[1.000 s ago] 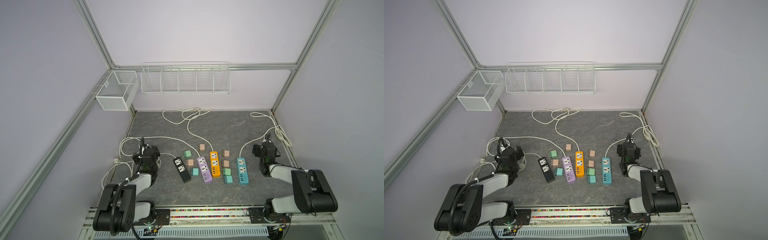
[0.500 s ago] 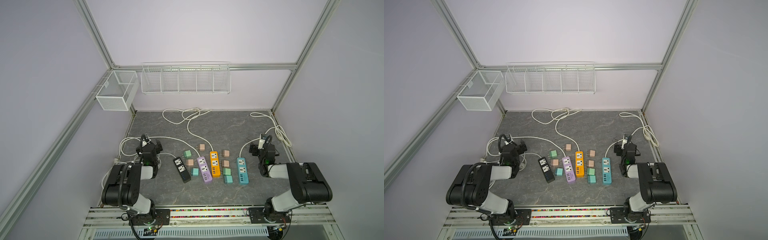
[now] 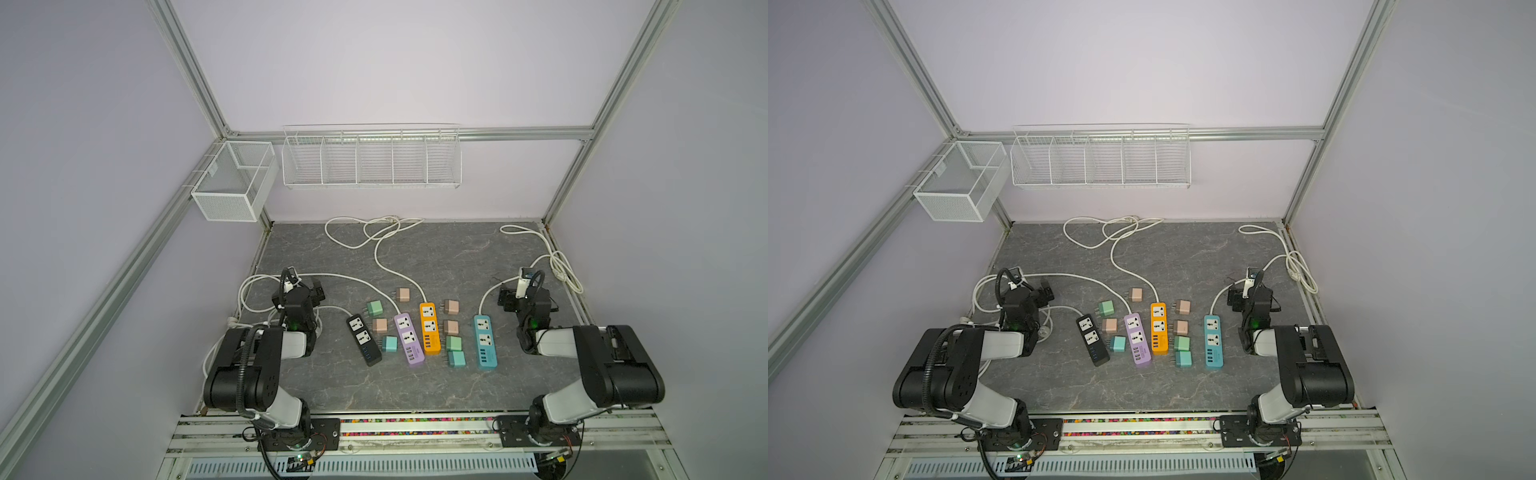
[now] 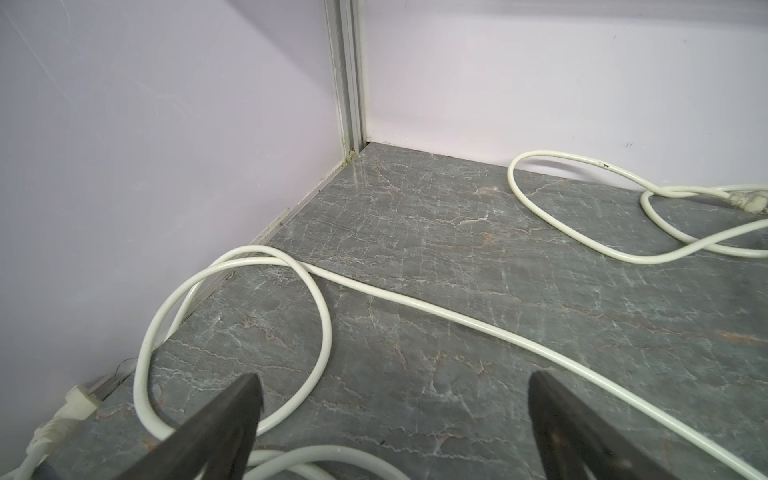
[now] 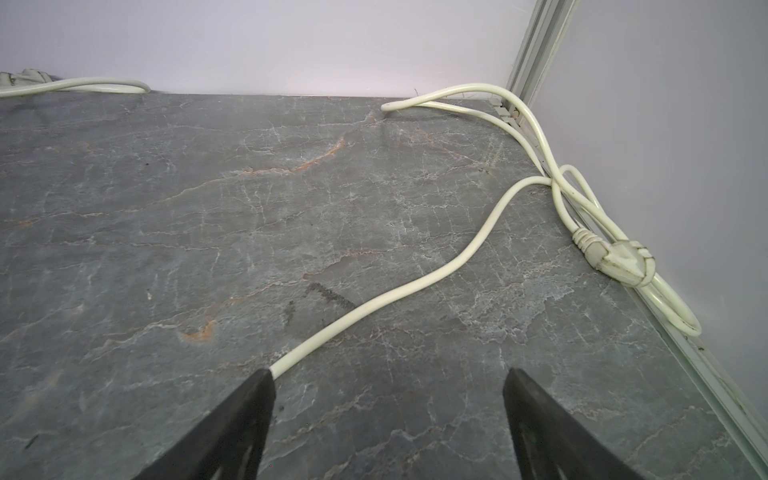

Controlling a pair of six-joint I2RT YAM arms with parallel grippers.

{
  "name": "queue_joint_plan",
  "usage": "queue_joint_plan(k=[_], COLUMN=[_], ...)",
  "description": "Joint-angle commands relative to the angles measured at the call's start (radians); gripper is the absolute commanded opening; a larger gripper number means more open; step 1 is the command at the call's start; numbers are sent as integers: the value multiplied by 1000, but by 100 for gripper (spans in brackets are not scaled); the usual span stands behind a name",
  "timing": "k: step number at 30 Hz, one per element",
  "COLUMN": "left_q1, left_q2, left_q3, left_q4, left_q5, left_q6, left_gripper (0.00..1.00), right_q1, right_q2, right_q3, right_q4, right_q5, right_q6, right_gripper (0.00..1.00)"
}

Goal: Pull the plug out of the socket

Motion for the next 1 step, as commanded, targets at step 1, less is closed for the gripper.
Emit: queue_joint_plan(k=[1], left_q1=[4], left_q2=[11], left_q3=[-8], left_q4=[45], left_q5=[5], left_q6=[12], left_gripper=[99], right_q1=[-6], right_q2=[-7], right_q3=[-2], right_q4=[26], right_q5=[-13], right_q6=[-21], right_gripper=[89])
